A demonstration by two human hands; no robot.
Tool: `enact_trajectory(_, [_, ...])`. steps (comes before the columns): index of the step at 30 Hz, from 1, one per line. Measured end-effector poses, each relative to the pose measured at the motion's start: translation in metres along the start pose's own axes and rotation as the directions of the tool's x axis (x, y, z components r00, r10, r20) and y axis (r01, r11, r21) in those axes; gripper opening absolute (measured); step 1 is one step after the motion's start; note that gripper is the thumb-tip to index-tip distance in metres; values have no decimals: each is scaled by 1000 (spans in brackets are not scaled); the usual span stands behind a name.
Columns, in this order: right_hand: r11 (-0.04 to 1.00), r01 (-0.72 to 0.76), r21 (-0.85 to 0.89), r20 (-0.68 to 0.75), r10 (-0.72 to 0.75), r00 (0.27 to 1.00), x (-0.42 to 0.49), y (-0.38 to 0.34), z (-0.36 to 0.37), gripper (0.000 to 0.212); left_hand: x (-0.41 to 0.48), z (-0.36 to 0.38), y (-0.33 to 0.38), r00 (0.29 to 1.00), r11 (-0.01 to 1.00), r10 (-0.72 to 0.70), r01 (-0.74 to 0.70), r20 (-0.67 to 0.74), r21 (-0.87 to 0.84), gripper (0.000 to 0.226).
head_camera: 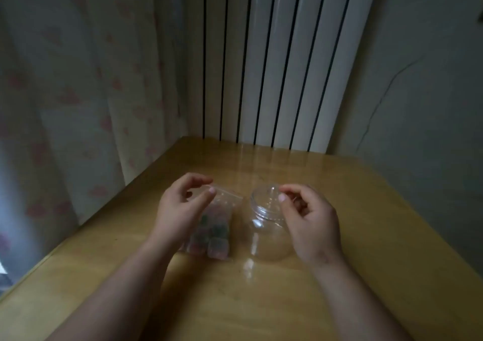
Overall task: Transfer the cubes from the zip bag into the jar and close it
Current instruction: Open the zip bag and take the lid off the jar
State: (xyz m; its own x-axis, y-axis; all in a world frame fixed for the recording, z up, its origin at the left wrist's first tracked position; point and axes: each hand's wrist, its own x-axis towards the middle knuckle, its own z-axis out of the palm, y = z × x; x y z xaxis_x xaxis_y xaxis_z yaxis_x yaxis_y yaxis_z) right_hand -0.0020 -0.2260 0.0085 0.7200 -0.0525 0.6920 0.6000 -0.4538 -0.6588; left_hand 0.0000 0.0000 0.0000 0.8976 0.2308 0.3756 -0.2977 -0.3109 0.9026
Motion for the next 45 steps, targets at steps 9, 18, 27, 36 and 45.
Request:
enact_trajectory(9, [999, -3, -50, -30, 2, 1000, -1, 9, -1, 16, 5, 3, -5, 1000, 995, -21, 20, 5, 96, 22])
enact_trajectory(18, [996, 47, -80, -7, -48, 999, -10, 4, 6, 20, 11, 8, -17, 987, 850, -152, 158, -53, 503, 43])
enact_trajectory(27, [968, 189, -164, 36, -185, 982, -18, -8, 18, 21, 10, 3, -14, 940, 852, -330, 336, -87, 402, 59])
enact_trajectory(36, [987, 119, -109, 10, -119, 993, -20, -10, 22, 21, 6, 1, -5, 963, 991, -136, 131, -232, -34, 56])
enact_trajectory(45, [995, 34, -99, 68, -27, 997, 11, -35, 20, 21, 0, 2, 2, 963, 995, 93, -83, -253, 51, 65])
